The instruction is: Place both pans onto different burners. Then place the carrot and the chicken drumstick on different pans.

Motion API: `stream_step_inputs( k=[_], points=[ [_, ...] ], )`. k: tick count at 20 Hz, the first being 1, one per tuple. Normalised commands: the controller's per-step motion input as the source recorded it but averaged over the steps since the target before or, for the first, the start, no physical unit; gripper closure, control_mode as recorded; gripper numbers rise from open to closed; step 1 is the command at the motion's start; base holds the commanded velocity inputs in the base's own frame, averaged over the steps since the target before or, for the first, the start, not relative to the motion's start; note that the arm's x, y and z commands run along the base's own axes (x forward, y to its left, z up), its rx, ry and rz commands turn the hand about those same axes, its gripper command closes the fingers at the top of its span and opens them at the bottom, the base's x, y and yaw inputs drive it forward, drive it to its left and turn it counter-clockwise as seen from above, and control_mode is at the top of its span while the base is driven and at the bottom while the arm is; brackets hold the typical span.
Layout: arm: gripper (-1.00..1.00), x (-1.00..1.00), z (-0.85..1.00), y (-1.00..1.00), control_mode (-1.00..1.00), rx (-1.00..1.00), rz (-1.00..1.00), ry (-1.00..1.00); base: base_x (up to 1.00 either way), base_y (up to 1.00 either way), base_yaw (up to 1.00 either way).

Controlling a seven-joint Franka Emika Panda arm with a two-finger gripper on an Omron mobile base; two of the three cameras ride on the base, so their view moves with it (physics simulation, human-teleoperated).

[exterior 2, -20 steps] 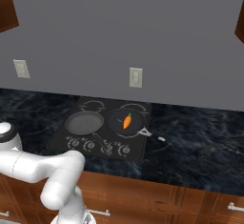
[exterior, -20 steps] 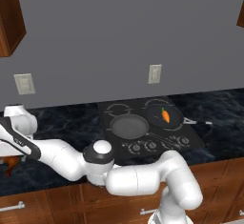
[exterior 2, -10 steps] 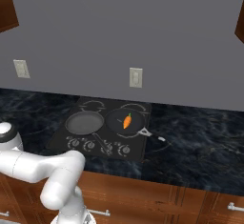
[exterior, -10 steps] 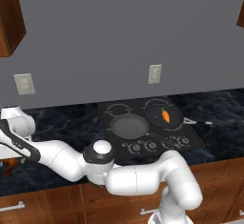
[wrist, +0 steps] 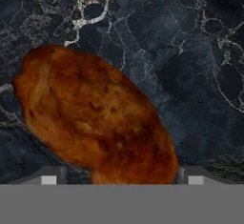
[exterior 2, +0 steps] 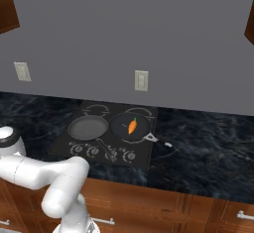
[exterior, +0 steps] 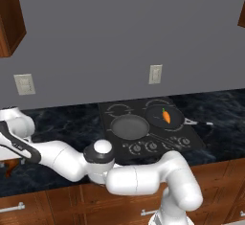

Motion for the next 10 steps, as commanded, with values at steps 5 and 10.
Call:
stream_step_inputs(
  k=[5,10],
  points=[
    [1.0,0.08,-0.12,0.0,-1.0,-0.04,0.0,0.0,0.0,0.0,0.0],
    [1.0,0.07,-0.18,0.0,-1.0,-0.01,0.0,0.0,0.0,0.0,0.0]
  ],
)
